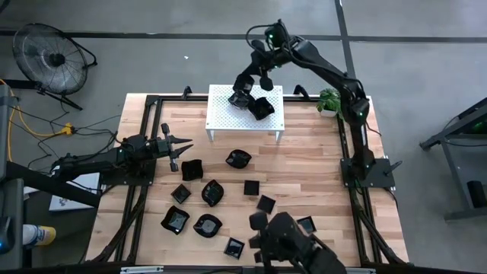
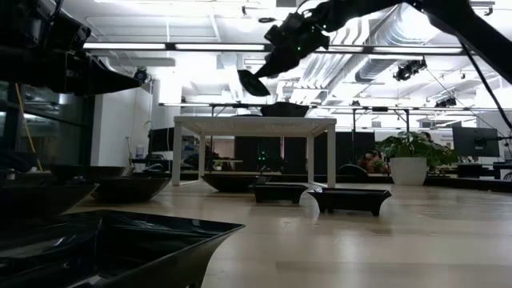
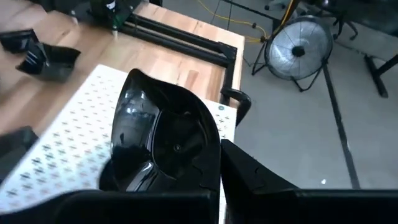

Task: Pick & Place Mini shaped plates
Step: Stack the black leaf-shaped plate on top of the black leaf-shaped plate on the shelf

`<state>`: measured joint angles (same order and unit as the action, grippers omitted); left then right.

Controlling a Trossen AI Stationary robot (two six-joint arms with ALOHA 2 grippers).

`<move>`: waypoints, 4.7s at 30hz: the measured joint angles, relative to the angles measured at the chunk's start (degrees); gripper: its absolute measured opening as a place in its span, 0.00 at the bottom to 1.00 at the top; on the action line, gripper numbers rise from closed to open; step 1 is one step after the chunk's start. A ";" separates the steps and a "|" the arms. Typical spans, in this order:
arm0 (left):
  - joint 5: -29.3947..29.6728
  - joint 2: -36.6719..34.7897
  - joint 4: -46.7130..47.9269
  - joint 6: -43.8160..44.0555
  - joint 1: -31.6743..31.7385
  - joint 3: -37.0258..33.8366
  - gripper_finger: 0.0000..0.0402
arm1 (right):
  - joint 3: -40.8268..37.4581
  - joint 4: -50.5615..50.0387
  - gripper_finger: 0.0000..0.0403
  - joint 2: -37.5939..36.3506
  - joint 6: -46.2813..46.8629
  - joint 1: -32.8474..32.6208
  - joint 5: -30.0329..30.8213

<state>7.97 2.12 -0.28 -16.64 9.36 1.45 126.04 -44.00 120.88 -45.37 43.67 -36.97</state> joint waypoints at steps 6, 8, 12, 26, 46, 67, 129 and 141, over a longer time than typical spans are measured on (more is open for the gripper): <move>0.02 0.00 0.01 0.00 0.00 0.00 0.18 | -1.24 4.83 0.00 0.31 -1.74 0.89 -1.25; 0.02 0.02 -0.02 0.00 -0.01 0.00 0.18 | -1.31 5.95 0.00 0.33 -1.18 0.99 -2.60; 0.02 0.00 0.01 0.00 0.00 -0.01 0.18 | -1.27 9.06 0.00 0.33 0.45 0.15 -3.47; 0.02 -0.01 0.00 0.00 -0.01 -0.01 0.18 | -1.16 4.83 0.00 0.33 5.93 -1.82 -3.37; 0.02 0.02 -0.02 0.00 -0.01 0.00 0.18 | -1.16 0.41 0.00 -0.61 20.16 -3.55 8.91; 0.08 0.02 -0.04 0.00 -0.02 -0.02 0.18 | -1.33 4.18 0.00 -3.19 16.87 -17.41 37.89; 14.99 61.16 -50.72 -13.74 -0.04 23.34 0.55 | -62.23 115.98 0.00 -12.85 -6.60 -46.00 81.31; 20.05 61.15 -51.54 -2.30 0.00 23.35 0.55 | -62.20 118.02 0.00 -12.83 -8.91 -45.85 81.80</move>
<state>28.02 63.26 -51.82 -18.95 9.37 24.80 63.83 74.02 108.05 -54.28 -2.17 44.83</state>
